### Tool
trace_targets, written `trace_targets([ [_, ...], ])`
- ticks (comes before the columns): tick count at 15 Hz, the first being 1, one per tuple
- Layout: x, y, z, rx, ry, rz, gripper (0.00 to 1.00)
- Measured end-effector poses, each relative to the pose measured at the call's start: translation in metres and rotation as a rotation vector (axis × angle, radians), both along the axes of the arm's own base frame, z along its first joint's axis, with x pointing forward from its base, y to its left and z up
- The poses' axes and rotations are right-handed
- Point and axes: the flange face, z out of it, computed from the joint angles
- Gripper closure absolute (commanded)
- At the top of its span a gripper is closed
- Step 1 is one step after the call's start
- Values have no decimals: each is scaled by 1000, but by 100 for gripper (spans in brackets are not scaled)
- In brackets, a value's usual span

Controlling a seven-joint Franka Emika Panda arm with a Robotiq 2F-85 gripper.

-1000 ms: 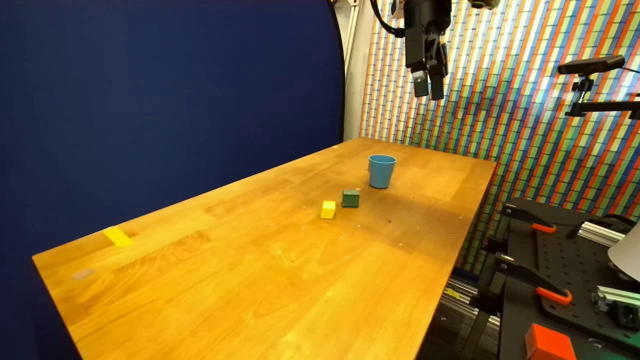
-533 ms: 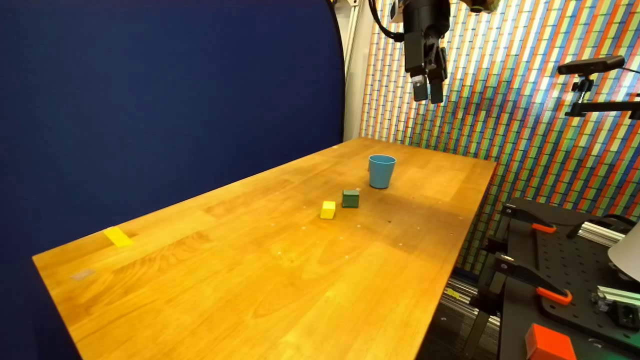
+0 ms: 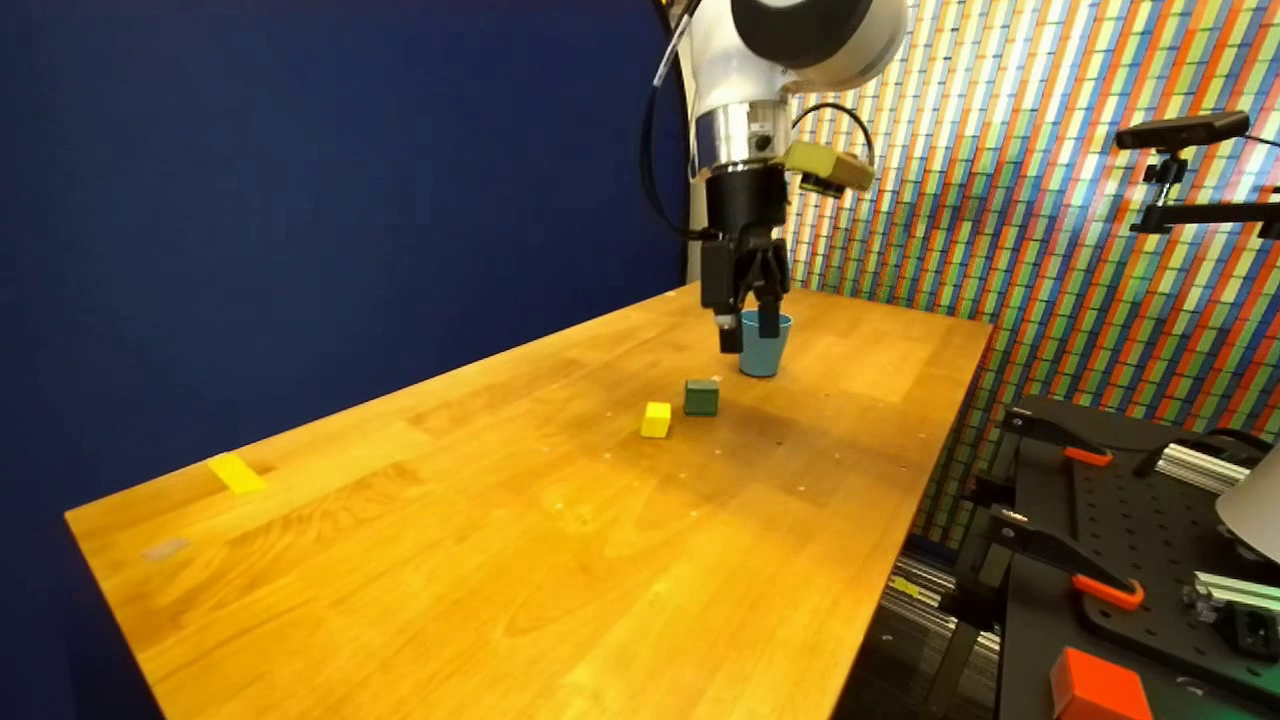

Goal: Put the yellow block inside the blue cup

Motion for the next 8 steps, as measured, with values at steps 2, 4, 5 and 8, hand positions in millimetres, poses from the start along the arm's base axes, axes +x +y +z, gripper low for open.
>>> trace_targets([
  [2, 14, 16, -25, 2, -22, 25, 0],
  [4, 28, 27, -41, 1, -47, 48, 0],
  [5, 35, 31, -47, -2, -62, 59, 0],
  [8, 52, 38, -57, -19, -115, 97, 0],
])
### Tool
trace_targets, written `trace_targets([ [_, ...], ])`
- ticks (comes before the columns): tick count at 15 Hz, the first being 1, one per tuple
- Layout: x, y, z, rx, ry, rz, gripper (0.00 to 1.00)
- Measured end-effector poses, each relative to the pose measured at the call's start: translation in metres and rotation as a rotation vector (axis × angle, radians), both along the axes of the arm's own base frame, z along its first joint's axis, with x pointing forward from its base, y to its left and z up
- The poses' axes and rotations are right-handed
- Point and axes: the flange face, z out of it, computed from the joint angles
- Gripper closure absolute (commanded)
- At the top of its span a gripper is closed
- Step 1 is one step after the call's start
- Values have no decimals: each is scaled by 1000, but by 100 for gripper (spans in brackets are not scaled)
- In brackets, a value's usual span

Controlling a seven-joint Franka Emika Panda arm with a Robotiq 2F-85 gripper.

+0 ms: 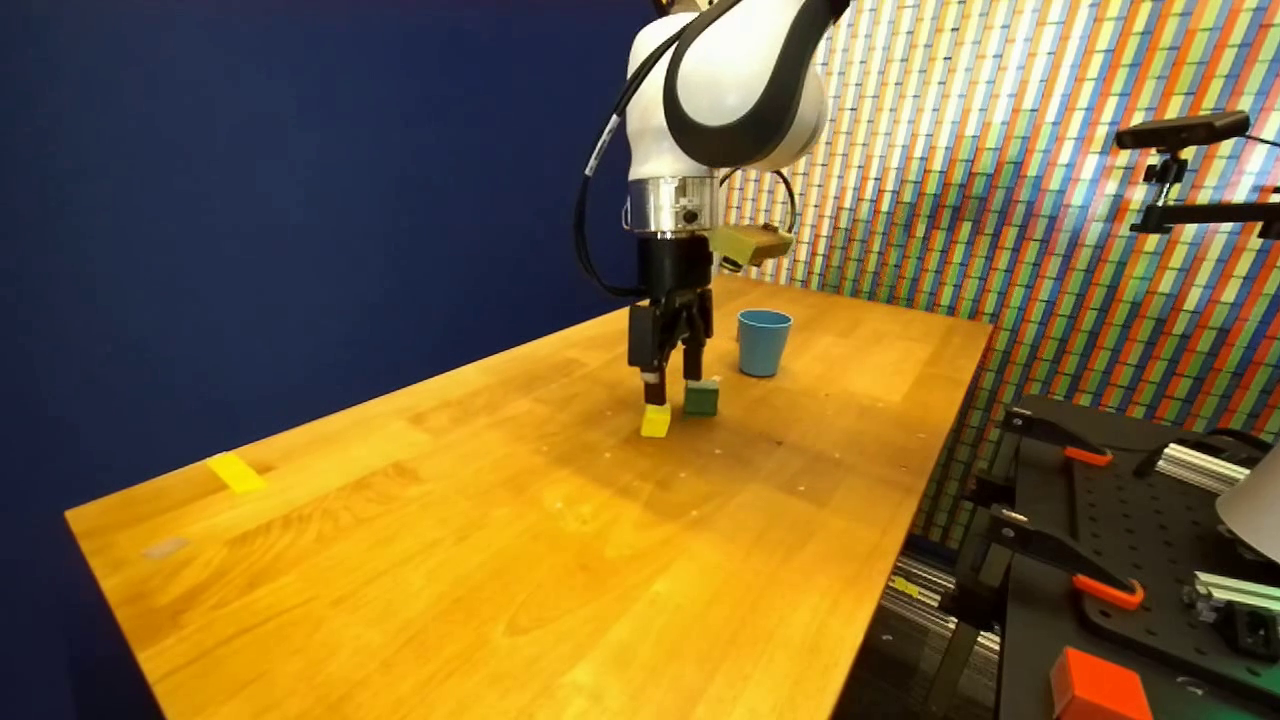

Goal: Put the yellow block inside the blue cup

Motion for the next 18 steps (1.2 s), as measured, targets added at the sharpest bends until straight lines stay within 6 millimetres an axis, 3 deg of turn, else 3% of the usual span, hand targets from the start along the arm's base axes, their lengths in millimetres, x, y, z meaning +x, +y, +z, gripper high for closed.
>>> trace_targets([
  [6, 17, 3, -21, -16, -85, 25, 0],
  [7, 18, 2, -27, -17, -92, 25, 25],
  [8, 19, 1, -32, -20, -100, 24, 26],
  [13, 25, -7, -52, -49, -119, 33, 65],
  [16, 27, -9, -50, -56, -124, 17, 86],
  [18, 30, -13, -45, -69, -135, -13, 86],
])
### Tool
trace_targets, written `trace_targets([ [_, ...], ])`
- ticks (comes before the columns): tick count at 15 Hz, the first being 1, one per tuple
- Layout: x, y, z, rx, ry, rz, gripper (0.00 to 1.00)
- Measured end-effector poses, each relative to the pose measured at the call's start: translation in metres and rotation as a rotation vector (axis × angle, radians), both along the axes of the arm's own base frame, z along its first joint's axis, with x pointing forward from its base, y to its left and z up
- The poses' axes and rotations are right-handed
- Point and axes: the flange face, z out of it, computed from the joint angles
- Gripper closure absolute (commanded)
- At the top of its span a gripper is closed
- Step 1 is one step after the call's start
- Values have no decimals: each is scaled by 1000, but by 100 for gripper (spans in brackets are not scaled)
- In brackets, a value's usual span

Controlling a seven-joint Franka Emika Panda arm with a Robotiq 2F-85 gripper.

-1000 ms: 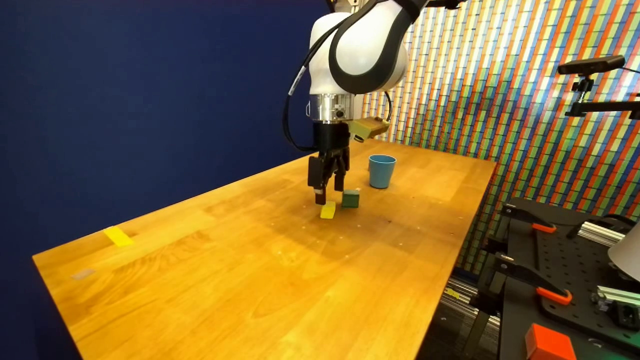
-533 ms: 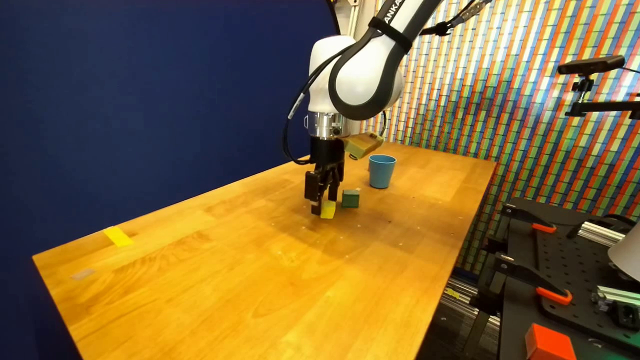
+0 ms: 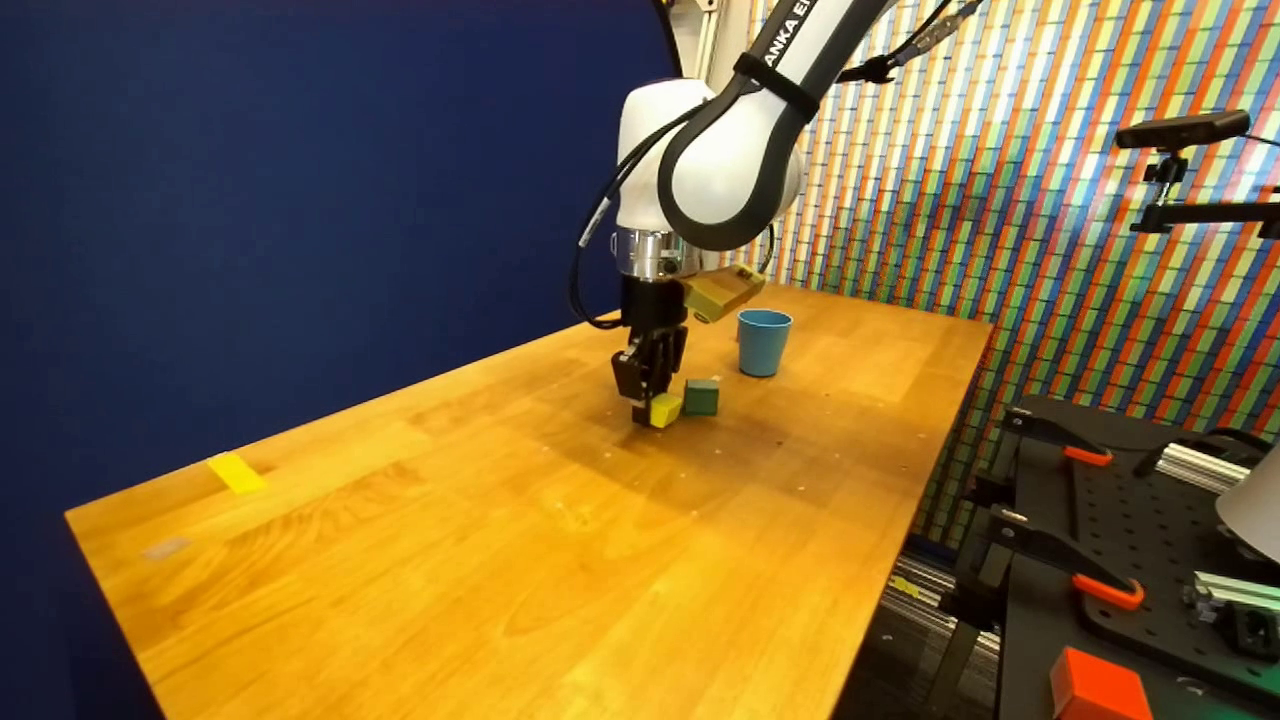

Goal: Put the yellow block inside the blue cup

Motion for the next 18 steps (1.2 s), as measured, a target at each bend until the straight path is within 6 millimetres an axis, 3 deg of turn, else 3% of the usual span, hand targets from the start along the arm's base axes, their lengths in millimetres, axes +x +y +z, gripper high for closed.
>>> trace_targets([
  [2, 6, -9, 15, -11, -25, -43, 86],
  [5, 19, -31, 56, -44, -100, -112, 86],
  [8, 26, -63, 99, -88, -166, -201, 86],
  [11, 21, -100, 129, -135, -212, -297, 86],
  [14, 12, -131, 141, -188, -236, -379, 86],
  [18, -7, -157, 141, -211, -222, -470, 86],
])
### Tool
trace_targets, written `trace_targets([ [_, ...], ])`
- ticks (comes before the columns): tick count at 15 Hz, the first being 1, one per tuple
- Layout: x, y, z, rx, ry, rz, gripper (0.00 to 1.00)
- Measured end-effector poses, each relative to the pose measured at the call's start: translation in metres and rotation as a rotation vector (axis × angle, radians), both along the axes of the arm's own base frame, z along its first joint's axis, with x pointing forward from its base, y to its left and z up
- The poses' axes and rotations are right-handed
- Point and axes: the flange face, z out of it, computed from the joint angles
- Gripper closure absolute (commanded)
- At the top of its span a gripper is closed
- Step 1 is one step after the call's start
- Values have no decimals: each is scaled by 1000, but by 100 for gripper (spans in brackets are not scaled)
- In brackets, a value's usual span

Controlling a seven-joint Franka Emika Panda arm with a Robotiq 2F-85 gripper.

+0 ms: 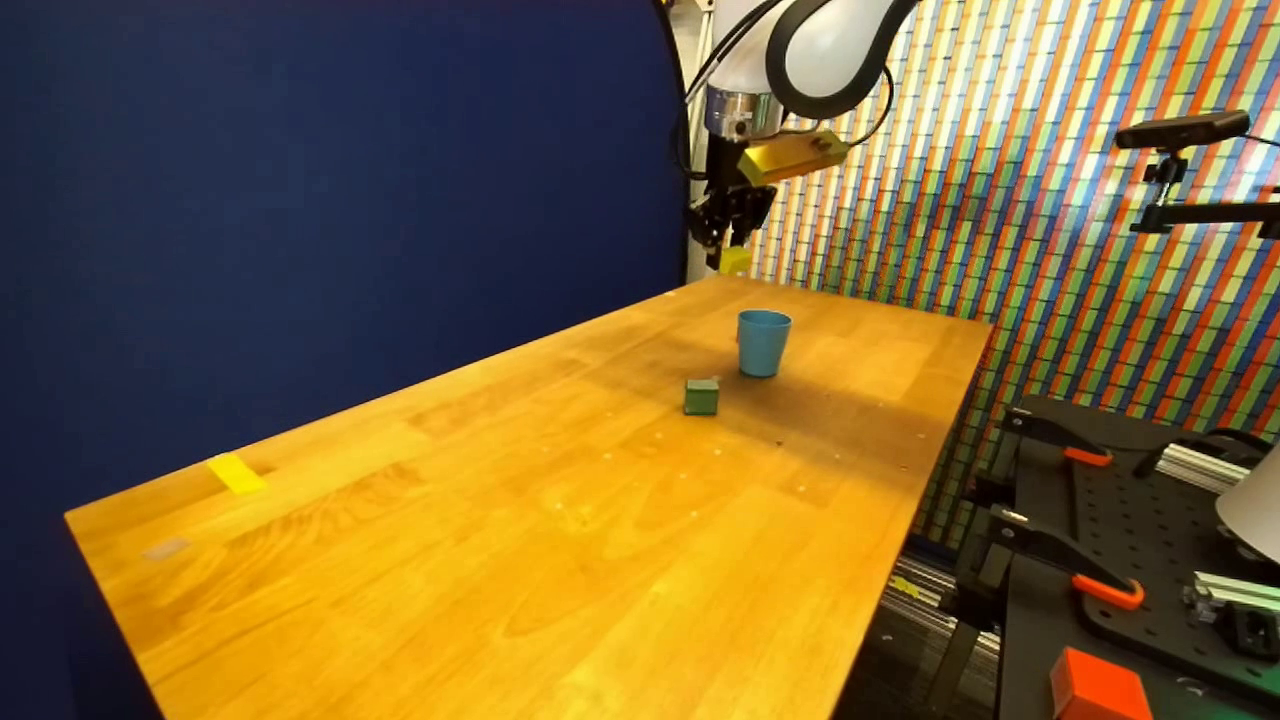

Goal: Put the yellow block inside the blue cup

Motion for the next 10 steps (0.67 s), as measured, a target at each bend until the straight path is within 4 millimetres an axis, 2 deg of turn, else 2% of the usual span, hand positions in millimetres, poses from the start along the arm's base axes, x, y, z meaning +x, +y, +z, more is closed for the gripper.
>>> trace_targets([
  [3, -16, -14, -4, 3, 16, -57, 86],
  [4, -20, -18, -6, 3, 20, -72, 81],
  [5, -24, -21, -7, 0, 22, -85, 36],
  [7, -29, -26, -10, 5, 27, -106, 31],
  [10, -33, -27, -14, 10, 34, -121, 6],
])
